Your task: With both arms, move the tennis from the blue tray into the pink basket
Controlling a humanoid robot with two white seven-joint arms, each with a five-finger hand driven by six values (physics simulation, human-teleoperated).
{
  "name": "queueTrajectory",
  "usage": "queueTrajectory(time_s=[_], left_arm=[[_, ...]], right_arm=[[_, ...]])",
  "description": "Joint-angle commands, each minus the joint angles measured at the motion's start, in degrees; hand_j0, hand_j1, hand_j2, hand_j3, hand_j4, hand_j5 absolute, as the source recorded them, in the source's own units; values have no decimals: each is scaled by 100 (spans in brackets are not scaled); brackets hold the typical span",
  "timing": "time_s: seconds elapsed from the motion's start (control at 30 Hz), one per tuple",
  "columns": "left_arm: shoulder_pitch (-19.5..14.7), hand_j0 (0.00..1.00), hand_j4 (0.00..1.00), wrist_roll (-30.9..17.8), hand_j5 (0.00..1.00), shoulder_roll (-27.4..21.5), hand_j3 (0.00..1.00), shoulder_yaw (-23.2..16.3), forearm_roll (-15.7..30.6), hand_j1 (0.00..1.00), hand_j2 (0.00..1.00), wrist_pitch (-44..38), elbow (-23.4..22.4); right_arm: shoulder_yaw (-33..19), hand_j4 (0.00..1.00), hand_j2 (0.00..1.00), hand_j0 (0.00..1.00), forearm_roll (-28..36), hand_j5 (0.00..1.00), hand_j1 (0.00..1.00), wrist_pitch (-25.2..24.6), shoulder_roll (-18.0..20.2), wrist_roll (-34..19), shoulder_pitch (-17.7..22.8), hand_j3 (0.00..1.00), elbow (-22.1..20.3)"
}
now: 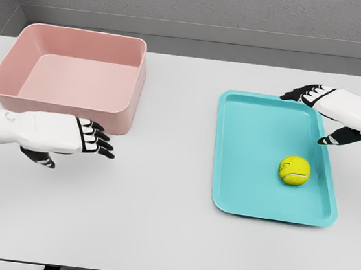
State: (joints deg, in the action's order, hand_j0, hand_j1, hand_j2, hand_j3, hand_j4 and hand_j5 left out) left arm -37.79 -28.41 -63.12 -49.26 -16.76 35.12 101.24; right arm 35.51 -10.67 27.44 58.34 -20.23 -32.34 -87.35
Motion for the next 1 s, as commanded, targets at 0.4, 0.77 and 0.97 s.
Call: queueTrajectory(time_s=[0.4, 0.77, 0.97], left_arm=[[-123, 100, 100, -121, 100, -34, 100, -49, 137, 100, 100, -12, -8], [-132, 100, 100, -659, 100, 80, 100, -67, 146, 100, 100, -12, 1], [-123, 100, 100, -659, 100, 54, 100, -67, 146, 100, 100, -12, 1]], right_arm=[[579, 100, 100, 100, 22, 100, 100, 33, 292, 89, 53, 100, -28], [650, 100, 100, 100, 22, 100, 100, 33, 292, 54, 308, 100, -28], [791, 100, 100, 100, 22, 100, 100, 33, 292, 45, 308, 100, -37]])
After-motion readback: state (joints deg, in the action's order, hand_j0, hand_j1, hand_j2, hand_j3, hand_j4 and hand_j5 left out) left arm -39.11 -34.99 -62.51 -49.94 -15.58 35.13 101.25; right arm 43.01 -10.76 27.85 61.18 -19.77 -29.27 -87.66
